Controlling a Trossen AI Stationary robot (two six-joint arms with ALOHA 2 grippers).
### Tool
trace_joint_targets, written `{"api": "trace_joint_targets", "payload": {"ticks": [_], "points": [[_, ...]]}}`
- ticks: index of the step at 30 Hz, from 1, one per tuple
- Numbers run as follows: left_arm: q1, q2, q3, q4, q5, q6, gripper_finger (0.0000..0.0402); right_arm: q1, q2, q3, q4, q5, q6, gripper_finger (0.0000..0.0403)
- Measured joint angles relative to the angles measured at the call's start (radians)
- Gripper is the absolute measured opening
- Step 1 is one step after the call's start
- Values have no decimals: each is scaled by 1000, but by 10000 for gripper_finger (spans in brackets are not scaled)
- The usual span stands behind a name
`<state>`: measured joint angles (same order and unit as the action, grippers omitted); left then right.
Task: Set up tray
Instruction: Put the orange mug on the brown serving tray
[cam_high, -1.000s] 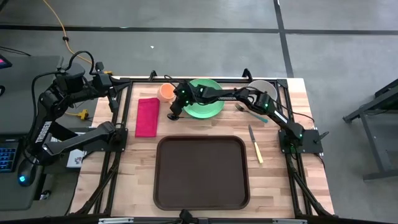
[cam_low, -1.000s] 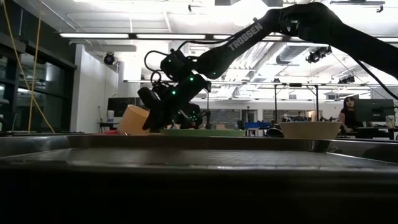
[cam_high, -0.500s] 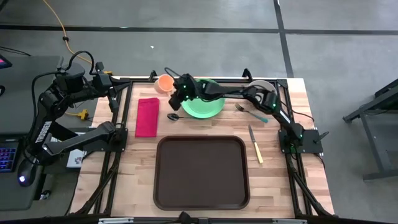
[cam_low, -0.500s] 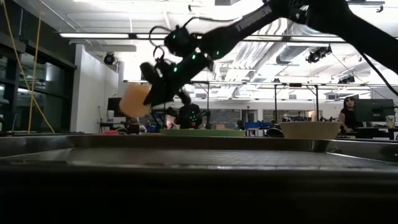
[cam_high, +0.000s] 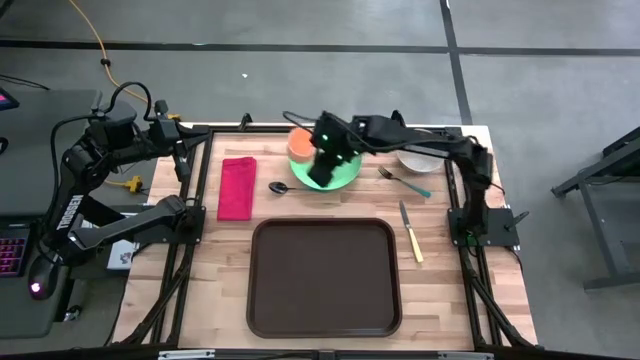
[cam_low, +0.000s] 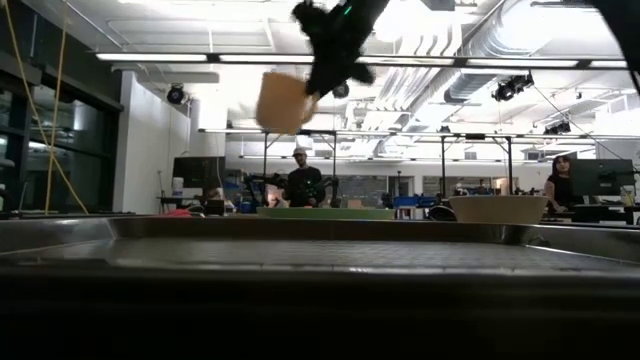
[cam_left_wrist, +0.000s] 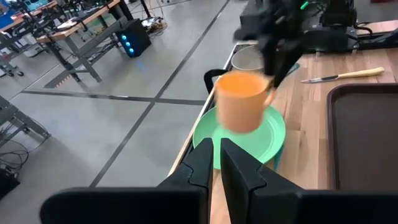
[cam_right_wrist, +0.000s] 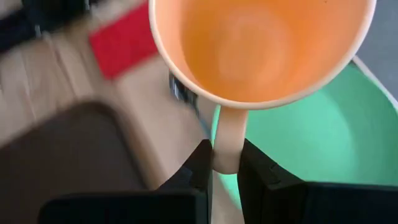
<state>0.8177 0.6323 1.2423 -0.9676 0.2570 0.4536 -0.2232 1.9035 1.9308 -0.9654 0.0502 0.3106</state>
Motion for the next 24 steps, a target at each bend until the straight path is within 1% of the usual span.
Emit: {"api": "trace_joint_targets", "payload": {"ticks": [4, 9, 12, 14, 17, 21, 24], "points": [[0, 0, 0, 0, 2, 14, 62, 95, -65, 1, -216, 77, 94, 26], [0, 0, 0, 0, 4, 14, 62, 247, -91, -1, -449, 153, 304, 26], [0, 0, 0, 0, 4, 14, 62, 345, -99, -53, -501, 172, 460, 26], [0, 0, 0, 0, 5, 14, 62, 410, -113, -117, -486, 169, 571, 26], [0, 0, 0, 0, 7, 15, 62, 503, -155, -245, -394, 186, 762, 26], [0, 0, 0, 0, 25, 15, 62, 600, -216, -425, -235, 257, 1029, 26], [0, 0, 0, 0, 25, 16, 62, 642, -245, -530, -132, 301, 1165, 26]]}}
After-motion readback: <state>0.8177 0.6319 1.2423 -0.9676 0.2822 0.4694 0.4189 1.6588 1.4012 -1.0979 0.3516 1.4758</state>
